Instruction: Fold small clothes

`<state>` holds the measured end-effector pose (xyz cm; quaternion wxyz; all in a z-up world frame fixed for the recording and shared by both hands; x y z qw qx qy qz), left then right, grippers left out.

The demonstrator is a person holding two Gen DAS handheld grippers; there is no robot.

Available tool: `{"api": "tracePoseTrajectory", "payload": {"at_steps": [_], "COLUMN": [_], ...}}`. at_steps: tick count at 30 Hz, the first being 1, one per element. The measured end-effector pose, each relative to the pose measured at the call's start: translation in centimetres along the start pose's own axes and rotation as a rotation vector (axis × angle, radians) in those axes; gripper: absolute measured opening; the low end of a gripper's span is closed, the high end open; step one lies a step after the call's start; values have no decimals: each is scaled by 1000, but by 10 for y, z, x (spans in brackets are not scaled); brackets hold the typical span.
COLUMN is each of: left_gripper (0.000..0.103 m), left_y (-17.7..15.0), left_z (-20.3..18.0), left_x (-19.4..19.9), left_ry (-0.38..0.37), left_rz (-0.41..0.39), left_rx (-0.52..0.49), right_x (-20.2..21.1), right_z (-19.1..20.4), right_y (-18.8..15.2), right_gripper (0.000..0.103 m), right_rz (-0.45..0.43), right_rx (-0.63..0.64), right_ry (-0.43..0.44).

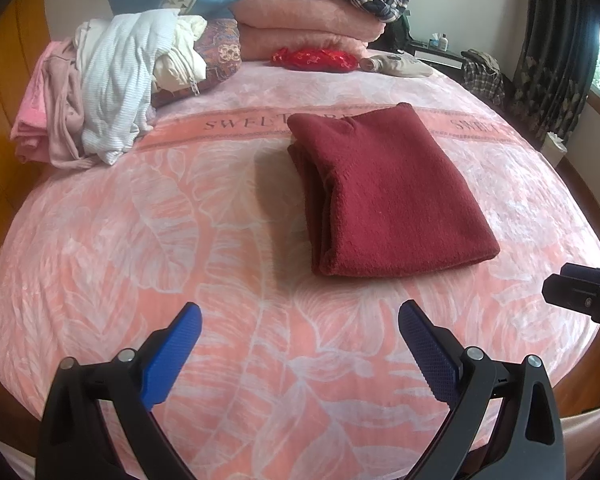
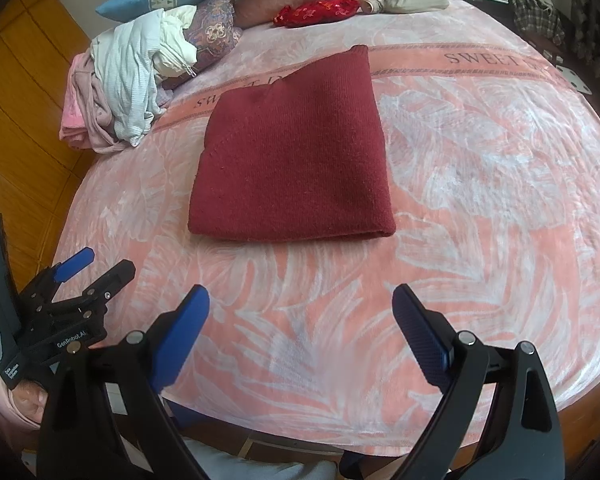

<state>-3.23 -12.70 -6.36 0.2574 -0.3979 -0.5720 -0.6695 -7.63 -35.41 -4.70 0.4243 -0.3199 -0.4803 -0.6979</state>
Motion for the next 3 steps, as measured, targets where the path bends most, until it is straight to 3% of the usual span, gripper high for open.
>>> {"api": "tracePoseTrajectory", "payload": {"at_steps": [3], "left_gripper": [99], "left_y": [0], "left_z": [0], "left_x": [0], "left_ry": [-2], "left_rz": [1], "left_rx": [-4], "right_x": [0], "right_z": [-1], "right_y": [1], "right_gripper": [93], "right_rz": [2], "right_rx": [2], "right_ry": [0]}}
Point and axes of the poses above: each gripper's, at about its wrist camera, not at the fingertips, and x roughly against the way its jaws point, z to its left, y to its top, the point moved 4 cm from there along -x, roughly the way its jaws point, and after that the axes turned 2 degrees about y, right-handed, at the moved point
